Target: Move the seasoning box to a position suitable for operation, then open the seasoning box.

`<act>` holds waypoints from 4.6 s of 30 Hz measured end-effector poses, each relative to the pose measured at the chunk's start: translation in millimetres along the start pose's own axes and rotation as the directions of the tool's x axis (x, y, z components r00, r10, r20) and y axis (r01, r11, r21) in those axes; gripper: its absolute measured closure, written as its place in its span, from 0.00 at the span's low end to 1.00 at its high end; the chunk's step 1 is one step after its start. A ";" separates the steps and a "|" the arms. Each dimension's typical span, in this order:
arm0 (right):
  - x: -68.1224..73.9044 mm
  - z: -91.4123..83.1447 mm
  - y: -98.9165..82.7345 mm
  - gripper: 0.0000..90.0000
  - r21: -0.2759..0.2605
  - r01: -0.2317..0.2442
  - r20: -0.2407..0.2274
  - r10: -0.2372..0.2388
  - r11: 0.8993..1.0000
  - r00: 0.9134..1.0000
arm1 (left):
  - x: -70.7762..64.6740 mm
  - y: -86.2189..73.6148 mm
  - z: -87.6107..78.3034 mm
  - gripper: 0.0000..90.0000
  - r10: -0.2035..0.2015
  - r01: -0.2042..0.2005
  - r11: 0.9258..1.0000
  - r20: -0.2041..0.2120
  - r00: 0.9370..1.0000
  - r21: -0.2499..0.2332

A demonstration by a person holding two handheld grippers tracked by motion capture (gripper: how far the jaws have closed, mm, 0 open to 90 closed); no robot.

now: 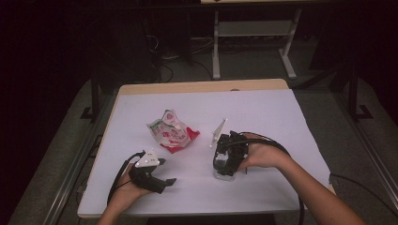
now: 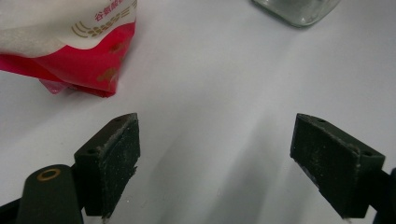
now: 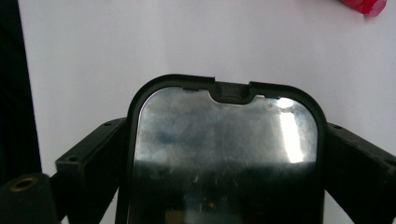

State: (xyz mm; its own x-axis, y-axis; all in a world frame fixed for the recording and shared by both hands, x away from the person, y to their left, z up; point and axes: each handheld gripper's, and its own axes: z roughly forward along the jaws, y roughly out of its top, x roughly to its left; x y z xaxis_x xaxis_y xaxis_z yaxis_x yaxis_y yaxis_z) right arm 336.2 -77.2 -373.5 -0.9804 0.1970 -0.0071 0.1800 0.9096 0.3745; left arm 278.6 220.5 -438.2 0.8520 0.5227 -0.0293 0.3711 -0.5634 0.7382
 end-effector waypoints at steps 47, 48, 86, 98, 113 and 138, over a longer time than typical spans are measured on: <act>31.8 -33.2 -159.7 0.88 -0.558 -0.281 0.036 0.362 0.781 0.932 | -0.9 -2.4 0.7 0.19 -0.038 0.038 0.999 0.018 0.999 0.006; 33.7 -30.9 -160.0 0.91 -0.564 -0.279 0.035 0.360 0.777 0.932 | -1.0 -2.5 0.8 0.19 -0.037 0.037 0.999 0.015 0.999 0.006; 27.4 1.5 -151.3 1.00 -0.545 -0.284 -0.020 0.327 0.789 0.945 | -10.4 3.2 9.4 0.18 -0.007 0.009 1.000 0.074 0.997 -0.028; 8.2 5.3 -150.2 1.00 -0.567 -0.307 0.008 0.378 0.764 0.926 | -13.4 4.1 10.7 0.18 0.006 -0.003 0.999 0.084 0.996 -0.034; 21.5 -15.5 -175.6 0.77 -0.607 -0.336 0.043 0.452 0.720 0.891 | -11.7 3.7 8.8 0.18 -0.027 0.031 0.999 0.092 0.995 -0.042; 11.3 -16.6 -196.2 0.29 -0.630 -0.358 0.106 0.534 0.689 0.839 | -18.1 10.8 10.5 0.18 -0.001 0.005 0.999 0.096 0.995 -0.047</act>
State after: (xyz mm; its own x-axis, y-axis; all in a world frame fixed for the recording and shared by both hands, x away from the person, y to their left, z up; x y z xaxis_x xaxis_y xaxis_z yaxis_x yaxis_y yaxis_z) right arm 288.5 -259.5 -431.7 -0.7179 0.6896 0.0952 0.4248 0.3256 0.8447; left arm 271.1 198.2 -436.8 0.8833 0.4592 -0.0944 0.3576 -0.5300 0.7689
